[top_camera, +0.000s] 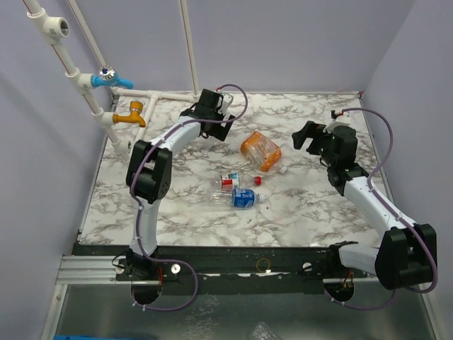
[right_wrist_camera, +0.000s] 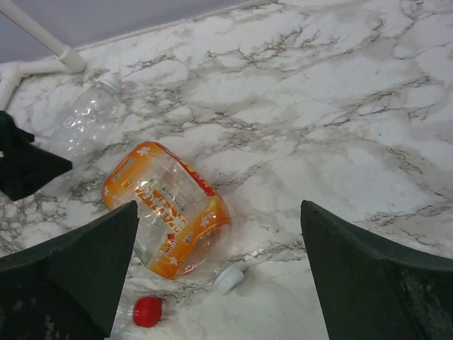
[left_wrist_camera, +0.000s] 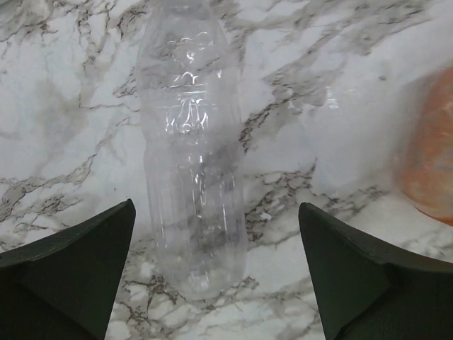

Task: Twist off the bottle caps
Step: Pick up the plastic bottle at the center of the board.

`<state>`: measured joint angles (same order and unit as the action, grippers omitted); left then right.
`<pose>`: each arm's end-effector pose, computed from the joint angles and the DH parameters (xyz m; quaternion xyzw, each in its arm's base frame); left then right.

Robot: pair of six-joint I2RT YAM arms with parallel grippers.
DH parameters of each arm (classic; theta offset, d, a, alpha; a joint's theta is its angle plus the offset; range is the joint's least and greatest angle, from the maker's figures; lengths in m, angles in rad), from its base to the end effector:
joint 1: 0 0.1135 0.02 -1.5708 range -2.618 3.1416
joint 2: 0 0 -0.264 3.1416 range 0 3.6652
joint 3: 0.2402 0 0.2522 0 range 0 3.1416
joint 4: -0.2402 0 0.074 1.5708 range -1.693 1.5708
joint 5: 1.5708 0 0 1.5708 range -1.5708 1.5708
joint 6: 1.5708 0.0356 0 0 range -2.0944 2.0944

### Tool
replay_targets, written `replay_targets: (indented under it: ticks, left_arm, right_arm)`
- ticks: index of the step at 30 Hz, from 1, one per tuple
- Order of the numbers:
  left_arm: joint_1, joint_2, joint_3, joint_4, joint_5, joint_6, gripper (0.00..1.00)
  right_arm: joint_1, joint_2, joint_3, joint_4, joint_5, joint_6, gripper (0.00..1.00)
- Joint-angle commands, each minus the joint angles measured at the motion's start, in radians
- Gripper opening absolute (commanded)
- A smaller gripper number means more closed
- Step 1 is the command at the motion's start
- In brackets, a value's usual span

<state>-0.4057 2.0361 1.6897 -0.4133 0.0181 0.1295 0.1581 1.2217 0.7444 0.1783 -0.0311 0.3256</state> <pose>0.4304 -0.1856 0.2472 0.2464 0.8852 -0.0625 0.3896 0.2759 0.0451 0.2701 0.0581 0.8024 0.1544 0.5736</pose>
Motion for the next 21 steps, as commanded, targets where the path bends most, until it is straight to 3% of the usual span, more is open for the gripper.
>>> replay_targets:
  ticks: [1, 8, 15, 21]
  left_arm:
    - [0.005, 0.136, 0.143, -0.048, -0.195, 0.039, 0.99]
    - [0.007, 0.205, 0.164, 0.046, -0.245, 0.045, 0.99]
    - [0.023, 0.233, 0.135, 0.065, -0.06, 0.04, 0.97]
    - [0.027, 0.215, 0.068, 0.065, 0.079, 0.039, 0.68]
  right_arm:
    - [0.007, -0.031, 0.045, -0.046, -0.027, 0.039, 1.0]
    - [0.007, -0.017, 0.039, -0.027, -0.18, 0.055, 1.0]
    - [0.007, -0.028, 0.05, -0.076, -0.146, 0.033, 1.0]
    - [0.008, -0.042, 0.084, -0.128, -0.139, 0.021, 1.0]
